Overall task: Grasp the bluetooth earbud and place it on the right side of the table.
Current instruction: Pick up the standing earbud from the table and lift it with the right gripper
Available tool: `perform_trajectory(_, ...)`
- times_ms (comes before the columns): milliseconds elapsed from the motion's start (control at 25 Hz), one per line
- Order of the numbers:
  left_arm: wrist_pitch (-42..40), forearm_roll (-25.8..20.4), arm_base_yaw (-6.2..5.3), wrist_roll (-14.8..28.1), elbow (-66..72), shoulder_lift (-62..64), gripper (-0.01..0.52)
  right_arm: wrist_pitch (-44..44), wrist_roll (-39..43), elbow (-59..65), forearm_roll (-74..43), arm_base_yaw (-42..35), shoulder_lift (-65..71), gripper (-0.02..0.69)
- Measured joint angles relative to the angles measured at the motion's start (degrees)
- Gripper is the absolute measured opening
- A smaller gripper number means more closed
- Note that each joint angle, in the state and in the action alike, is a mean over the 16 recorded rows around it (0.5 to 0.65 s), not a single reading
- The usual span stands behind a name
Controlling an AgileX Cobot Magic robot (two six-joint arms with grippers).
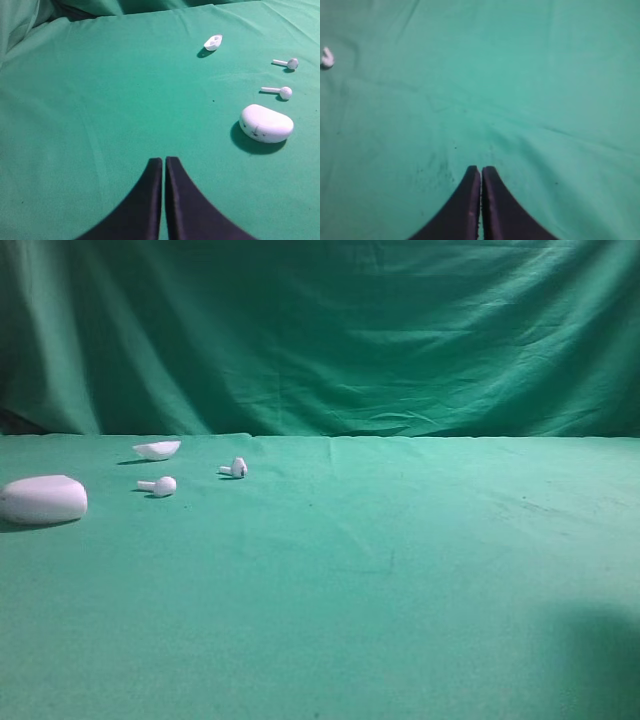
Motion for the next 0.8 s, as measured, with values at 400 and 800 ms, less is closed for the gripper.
perform_trajectory(400,0.0,0.0,0.0,0.0,0.0,0.0,0.0,16.3,-4.6,-31.0,0.2,12.3,30.0,0.0)
perform_trajectory(800,0.0,0.0,0.0,0.0,0.0,0.0,0.0,28.9,-4.6,-61.5,-2.9,20.8,54.0,0.064)
